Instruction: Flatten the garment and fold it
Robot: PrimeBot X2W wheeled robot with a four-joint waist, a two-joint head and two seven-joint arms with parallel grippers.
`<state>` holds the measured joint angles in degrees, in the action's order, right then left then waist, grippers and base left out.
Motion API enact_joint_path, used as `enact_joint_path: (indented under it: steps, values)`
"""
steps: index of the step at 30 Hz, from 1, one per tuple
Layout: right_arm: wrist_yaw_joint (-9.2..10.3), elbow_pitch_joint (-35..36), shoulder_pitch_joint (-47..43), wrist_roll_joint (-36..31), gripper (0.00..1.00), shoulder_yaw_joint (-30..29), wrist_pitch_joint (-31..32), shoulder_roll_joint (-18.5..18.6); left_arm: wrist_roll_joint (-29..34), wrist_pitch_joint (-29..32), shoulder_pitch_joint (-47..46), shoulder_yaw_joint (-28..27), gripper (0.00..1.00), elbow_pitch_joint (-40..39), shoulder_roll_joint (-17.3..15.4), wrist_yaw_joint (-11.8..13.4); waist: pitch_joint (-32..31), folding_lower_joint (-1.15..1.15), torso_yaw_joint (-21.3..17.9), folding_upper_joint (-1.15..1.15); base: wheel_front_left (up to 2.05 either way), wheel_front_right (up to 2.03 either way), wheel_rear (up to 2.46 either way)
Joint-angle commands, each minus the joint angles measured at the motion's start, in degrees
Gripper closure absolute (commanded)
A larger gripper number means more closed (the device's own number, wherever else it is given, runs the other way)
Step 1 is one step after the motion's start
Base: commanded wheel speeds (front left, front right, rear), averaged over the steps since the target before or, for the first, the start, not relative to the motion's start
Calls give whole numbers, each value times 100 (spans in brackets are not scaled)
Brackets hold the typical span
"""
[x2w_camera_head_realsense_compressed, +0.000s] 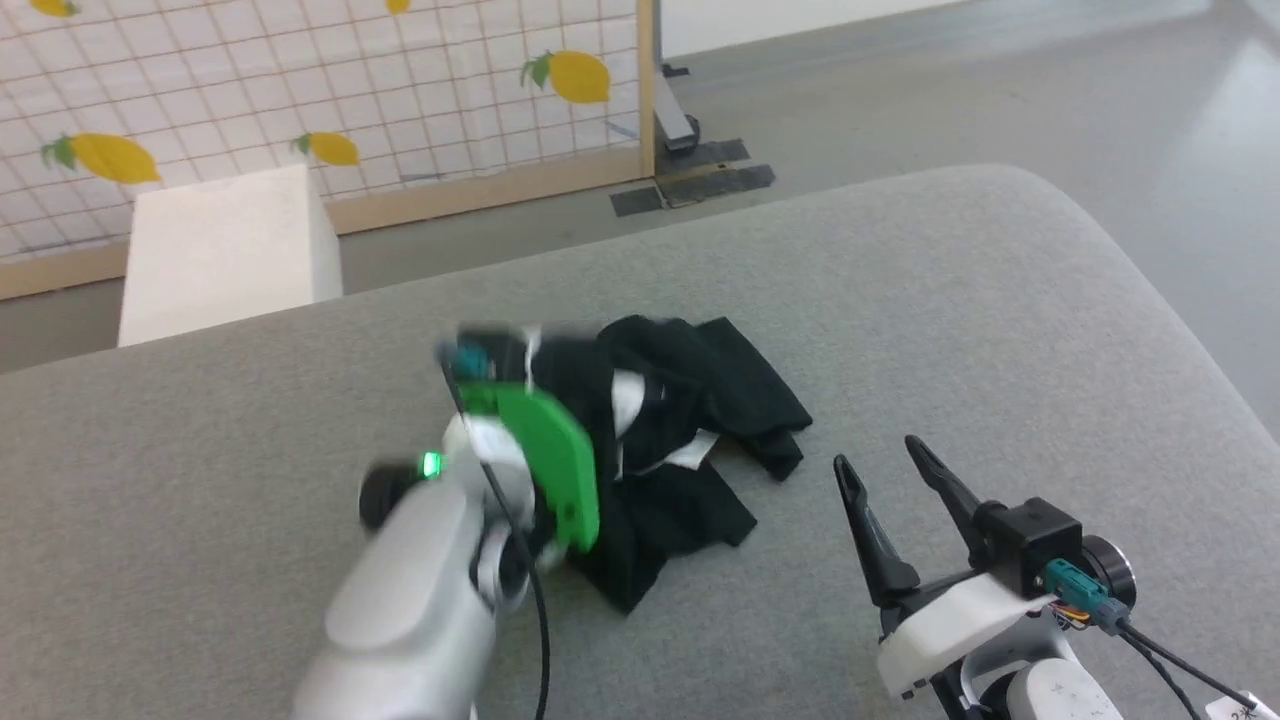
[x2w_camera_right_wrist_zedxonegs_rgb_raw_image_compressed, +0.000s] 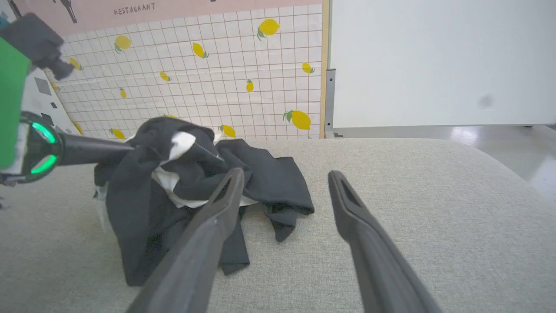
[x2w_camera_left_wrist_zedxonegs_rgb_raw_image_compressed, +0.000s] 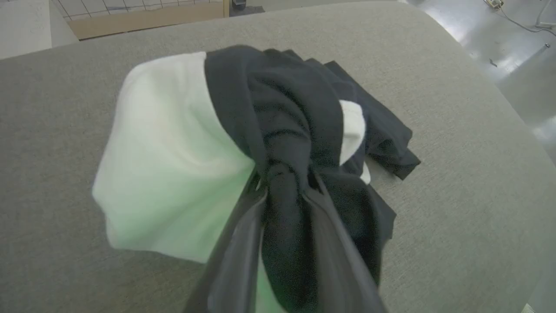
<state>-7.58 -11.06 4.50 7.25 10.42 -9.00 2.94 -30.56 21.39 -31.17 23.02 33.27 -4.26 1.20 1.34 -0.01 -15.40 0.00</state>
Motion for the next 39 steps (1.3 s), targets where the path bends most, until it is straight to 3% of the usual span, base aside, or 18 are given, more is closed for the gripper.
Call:
enact_joint_path:
  steps: [1, 4, 6, 7, 10, 19, 26, 32, 39]
  values:
    - [9, 20, -20, 31, 0, 10, 6, -6, 34, 108, 151, 43, 100, 192, -61, 60, 105, 1, -83, 0, 0, 0, 0]
    - [9, 20, -8, 18, 0, 7, 13, -6, 42, 315, 330, 136, 100, 571, -63, 134, 147, 1, -91, 0, 0, 0, 0]
    - [9, 20, -3, 14, 0, 3, 17, -6, 55, 317, 393, 165, 51, 703, -62, 177, 167, 1, -80, 0, 0, 0, 0]
    - [9, 26, 1, 15, 0, -6, 16, -6, 60, 271, 398, 167, 0, 721, -60, 194, 190, 1, -67, 0, 0, 0, 0]
    - [9, 33, 14, 22, 0, -15, 20, -6, 73, -284, 374, 49, 0, 548, -58, 250, 212, 1, -22, 0, 0, 0, 0]
    - [9, 95, -71, -28, 0, -176, 63, -6, 325, -3400, 1039, -650, 0, -1011, -184, 609, 93, 1, 356, 0, 0, 0, 0]
    - [9, 203, -100, -68, 0, -235, 136, -6, 833, -3634, 2237, -1276, 0, -2397, -382, 873, 80, 1, 732, 0, 0, 0, 0]
    - [9, 244, -134, -67, 0, -332, 220, -6, 1274, -3637, 3096, -1931, 0, -3194, -194, 745, 141, 1, 1051, 0, 0, 0, 0]
    - [9, -105, 22, 64, 0, -1323, 861, -6, 1597, -3637, 3285, -2154, 0, -3404, 42, 533, 287, 1, 1419, 0, 0, 0, 0]
